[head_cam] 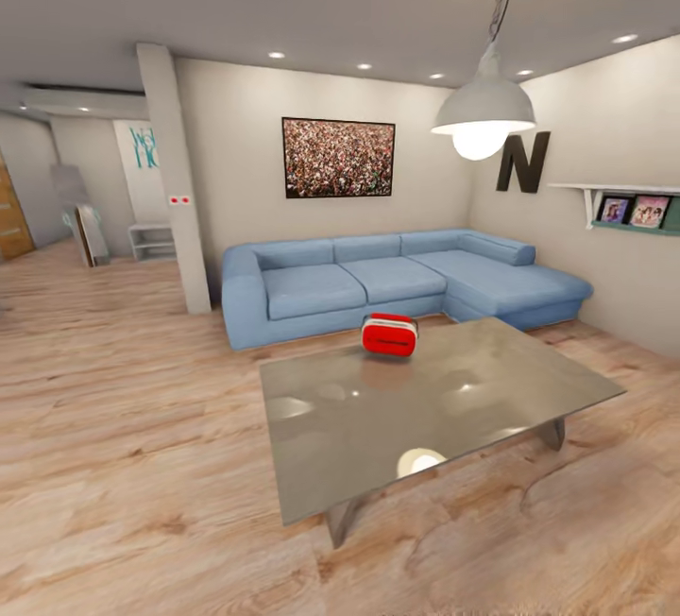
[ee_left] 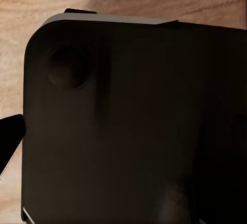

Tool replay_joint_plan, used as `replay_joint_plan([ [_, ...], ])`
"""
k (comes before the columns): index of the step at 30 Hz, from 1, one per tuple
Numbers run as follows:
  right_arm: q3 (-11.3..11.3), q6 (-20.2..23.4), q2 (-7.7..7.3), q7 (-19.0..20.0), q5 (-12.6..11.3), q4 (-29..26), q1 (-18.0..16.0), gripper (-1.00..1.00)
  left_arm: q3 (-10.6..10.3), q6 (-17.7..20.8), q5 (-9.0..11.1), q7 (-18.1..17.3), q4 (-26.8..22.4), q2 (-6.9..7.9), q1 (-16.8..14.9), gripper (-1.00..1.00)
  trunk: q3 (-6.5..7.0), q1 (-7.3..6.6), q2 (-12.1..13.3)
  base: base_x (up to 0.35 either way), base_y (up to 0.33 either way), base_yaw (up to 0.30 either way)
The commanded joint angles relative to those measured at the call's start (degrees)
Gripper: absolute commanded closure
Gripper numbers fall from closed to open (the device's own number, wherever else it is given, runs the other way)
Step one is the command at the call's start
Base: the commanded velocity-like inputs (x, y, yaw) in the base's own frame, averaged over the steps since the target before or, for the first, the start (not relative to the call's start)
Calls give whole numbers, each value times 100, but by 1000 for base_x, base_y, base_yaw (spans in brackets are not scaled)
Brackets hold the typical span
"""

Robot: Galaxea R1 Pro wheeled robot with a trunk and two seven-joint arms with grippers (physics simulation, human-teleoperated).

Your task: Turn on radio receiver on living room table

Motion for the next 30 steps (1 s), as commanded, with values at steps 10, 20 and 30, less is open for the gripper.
replay_joint_plan([
  [10,0,0,-4,4,4,0,0,-100,0,-3,2,0,0,-3,0,-100,0,0,0,0,0,-286],
  [20,0,0,18,-44,-3,0,0,-100,-32,27,-24,0,8,14,0,-100,0,0,0,203,-22,-97],
  [30,0,0,23,-48,3,0,0,-100,-44,29,-9,9,9,15,0,-100,0,0,0,315,-104,-2],
])
